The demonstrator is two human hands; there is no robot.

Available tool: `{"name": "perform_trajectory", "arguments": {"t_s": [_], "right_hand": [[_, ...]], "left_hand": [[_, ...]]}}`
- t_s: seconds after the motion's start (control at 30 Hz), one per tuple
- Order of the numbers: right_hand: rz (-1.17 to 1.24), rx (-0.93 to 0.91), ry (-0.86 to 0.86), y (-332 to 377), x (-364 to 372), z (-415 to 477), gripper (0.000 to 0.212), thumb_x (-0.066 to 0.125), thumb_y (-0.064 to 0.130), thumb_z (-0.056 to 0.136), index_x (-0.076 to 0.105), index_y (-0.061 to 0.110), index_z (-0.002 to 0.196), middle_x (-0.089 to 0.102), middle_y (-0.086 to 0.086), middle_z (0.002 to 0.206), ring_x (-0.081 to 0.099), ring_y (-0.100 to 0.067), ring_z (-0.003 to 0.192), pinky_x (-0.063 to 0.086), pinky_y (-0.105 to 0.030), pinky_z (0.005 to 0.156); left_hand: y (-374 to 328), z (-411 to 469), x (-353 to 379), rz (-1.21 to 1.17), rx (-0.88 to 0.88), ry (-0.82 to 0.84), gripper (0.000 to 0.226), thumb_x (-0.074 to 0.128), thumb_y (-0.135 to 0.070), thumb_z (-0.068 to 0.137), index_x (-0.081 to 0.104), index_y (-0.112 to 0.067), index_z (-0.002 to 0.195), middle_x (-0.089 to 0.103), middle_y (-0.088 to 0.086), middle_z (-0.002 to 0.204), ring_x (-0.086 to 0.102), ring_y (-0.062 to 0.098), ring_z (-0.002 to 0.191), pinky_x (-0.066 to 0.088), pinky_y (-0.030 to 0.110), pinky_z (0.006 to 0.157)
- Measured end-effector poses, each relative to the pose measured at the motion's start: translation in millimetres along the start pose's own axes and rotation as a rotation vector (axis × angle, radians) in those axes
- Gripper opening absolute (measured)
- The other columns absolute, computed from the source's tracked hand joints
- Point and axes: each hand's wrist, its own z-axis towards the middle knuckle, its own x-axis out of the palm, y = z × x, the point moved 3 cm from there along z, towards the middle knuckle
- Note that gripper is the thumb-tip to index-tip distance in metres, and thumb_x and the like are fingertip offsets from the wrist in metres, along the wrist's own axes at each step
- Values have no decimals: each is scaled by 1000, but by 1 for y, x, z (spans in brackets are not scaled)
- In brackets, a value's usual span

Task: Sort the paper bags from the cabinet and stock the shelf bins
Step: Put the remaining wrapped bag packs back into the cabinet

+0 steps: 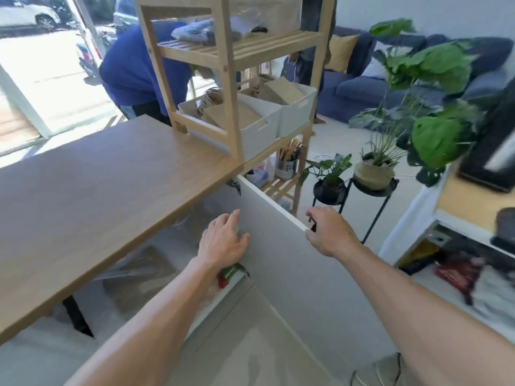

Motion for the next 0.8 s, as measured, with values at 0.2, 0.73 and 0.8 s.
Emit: {"name": "perform_trajectory", "arguments": {"t_s": [0.2, 0.73, 0.8], "right_hand": [[-6, 145, -25, -88, -28, -23, 41, 55, 23, 90, 51, 18, 131, 50, -9, 125, 53, -30, 111, 47, -39, 92], [138, 224, 292, -192, 3, -99, 41, 47, 39, 93, 50, 11, 63, 55, -5, 70, 51, -26, 71, 34, -31, 58], [151, 221, 352, -188, 4, -98, 40, 50, 41, 91, 54, 8, 68, 59, -6, 74, 54, -26, 72, 38, -31, 61]], "left_hand": [[-99, 6, 46, 4, 140, 62, 66, 49, -42, 95, 22, -24, 152, 33, 9, 154, 30, 30, 141, 28, 46, 115], [-178, -10, 124, 123, 271, 213, 40, 35, -44, 100, 42, -35, 138, 21, 1, 158, 44, 26, 134, 50, 40, 95], [-176, -14, 121, 139, 276, 215, 40, 35, -45, 100, 43, -34, 137, 22, 0, 158, 45, 26, 133, 51, 38, 93]]}}
